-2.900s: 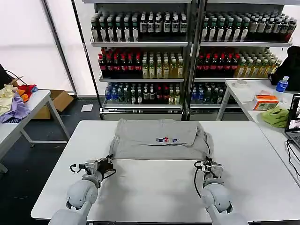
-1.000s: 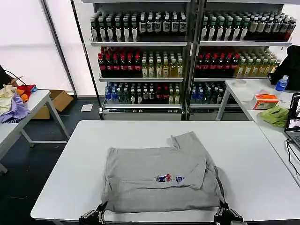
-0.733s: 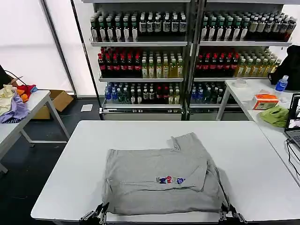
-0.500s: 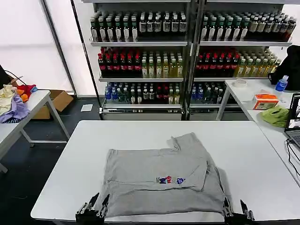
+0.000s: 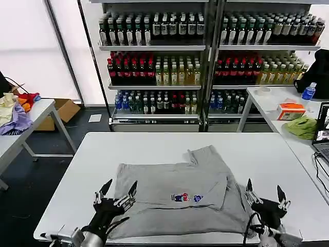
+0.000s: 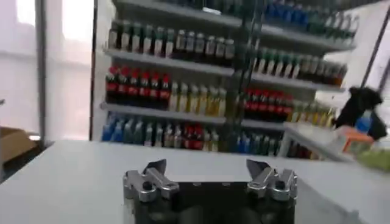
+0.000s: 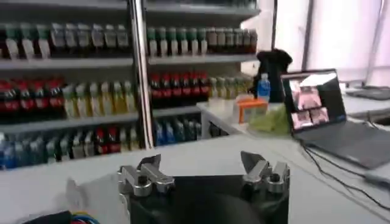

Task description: Fold and organize the clothes.

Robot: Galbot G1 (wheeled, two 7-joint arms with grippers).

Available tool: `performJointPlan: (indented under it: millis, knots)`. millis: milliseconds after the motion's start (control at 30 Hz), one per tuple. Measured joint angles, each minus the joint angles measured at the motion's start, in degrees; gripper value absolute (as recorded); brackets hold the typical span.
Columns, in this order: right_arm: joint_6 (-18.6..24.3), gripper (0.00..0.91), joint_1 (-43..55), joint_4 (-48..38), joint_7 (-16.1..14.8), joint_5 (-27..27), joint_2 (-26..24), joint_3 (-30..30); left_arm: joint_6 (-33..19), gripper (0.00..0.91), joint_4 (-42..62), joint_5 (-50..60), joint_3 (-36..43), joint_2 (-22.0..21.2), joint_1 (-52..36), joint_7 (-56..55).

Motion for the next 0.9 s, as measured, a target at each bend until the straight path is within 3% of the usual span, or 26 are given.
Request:
performJointPlan:
  millis: [300, 467, 600, 900]
  knots:
    - [-7.2, 0.907, 13.4, -9.8, -11.6, 1.2, -3.9, -3.2, 3.5, 0.907, 6.8, -6.3, 0.4, 1.6, -11.6, -0.8]
    - [-9.4, 0.907, 20.6, -16.7, -16.5, 3.7, -7.0, -6.5, 4.8, 0.907, 11.9, -9.4, 1.4, 2.2, -17.2, -2.6]
    - [-10.7, 0.907, 25.8, -21.4, -18.2, 6.0, -8.9, -8.6, 5.0, 0.907, 15.5, -10.4, 2.8, 1.9, -21.0, -4.0]
    - [-12.0, 0.907, 33.6, -29.2, -18.6, 9.2, -12.2, -12.0, 2.5, 0.907, 23.1, -10.8, 5.6, 1.8, -27.2, -5.9]
